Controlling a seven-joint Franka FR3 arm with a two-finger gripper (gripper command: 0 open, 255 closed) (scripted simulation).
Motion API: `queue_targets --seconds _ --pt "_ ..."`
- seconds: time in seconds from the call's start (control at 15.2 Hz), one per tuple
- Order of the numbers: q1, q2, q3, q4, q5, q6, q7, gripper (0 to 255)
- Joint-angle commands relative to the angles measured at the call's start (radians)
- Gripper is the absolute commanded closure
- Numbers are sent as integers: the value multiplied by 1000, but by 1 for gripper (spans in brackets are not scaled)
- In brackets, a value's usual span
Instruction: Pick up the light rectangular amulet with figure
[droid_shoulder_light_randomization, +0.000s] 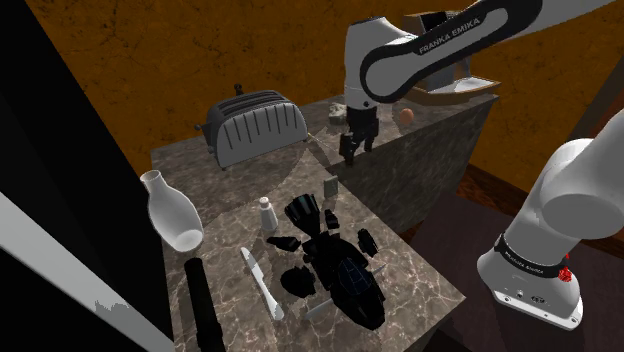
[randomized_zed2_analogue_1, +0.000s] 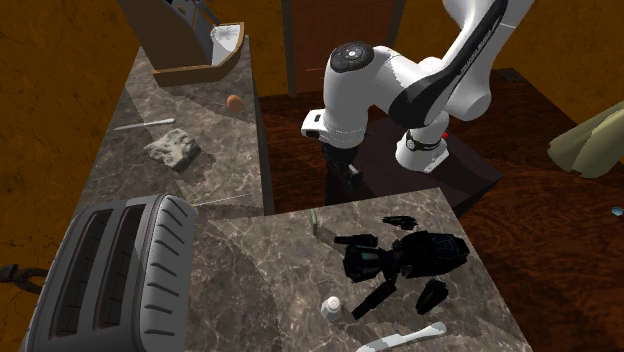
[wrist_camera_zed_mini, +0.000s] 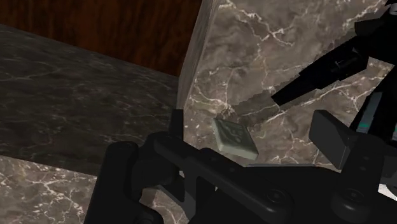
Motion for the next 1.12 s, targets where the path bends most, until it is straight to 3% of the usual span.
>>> queue_targets --seconds 0.0,0.53,1.06 --pt "-2 87 12 20 -13 73 23 0" --pt "0 384 24 159 -95 244 113 0" --pt "4 458 18 136 -117 339 128 0"
